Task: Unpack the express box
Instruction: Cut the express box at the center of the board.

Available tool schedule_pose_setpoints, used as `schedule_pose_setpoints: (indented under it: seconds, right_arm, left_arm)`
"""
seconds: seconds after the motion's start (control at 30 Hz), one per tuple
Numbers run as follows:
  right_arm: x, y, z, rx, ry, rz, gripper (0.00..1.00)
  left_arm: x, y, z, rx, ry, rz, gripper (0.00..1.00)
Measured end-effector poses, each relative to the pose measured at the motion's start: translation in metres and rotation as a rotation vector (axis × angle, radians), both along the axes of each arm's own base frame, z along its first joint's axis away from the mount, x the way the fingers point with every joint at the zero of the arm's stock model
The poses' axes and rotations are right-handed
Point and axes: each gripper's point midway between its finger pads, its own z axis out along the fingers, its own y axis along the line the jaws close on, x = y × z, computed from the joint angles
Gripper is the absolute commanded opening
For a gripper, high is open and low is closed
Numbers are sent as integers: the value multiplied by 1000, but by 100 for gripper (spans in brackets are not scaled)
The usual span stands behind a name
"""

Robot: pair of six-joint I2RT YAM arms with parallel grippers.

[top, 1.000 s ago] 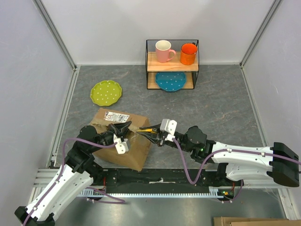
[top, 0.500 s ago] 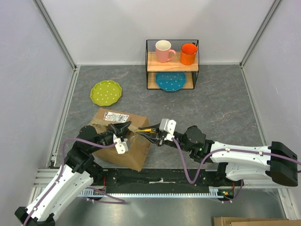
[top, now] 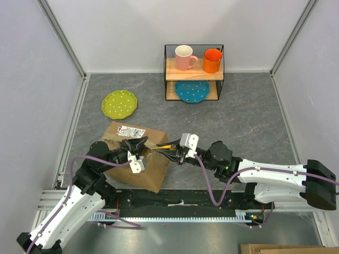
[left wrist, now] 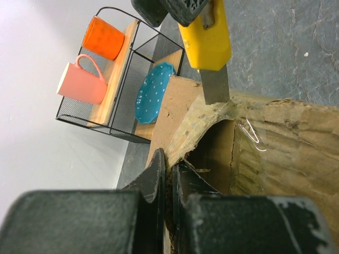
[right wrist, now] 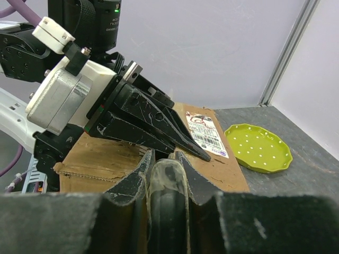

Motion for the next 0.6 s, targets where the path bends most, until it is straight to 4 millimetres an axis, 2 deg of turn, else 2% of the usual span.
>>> schedule_pose_setpoints:
  seconds: [0.2,0.47,0.6]
  right_arm:
    - [-1,-1,1,4,5,3,0]
    - [-7,-9,18,43,-6,19,0]
    - [-7,-7,14,35,0,20,0]
  left_arm:
    - [0,0,0,0,1,0,2]
    - [1,1,1,-2,-3,3,2]
    - [1,1,1,-2,-3,5,2]
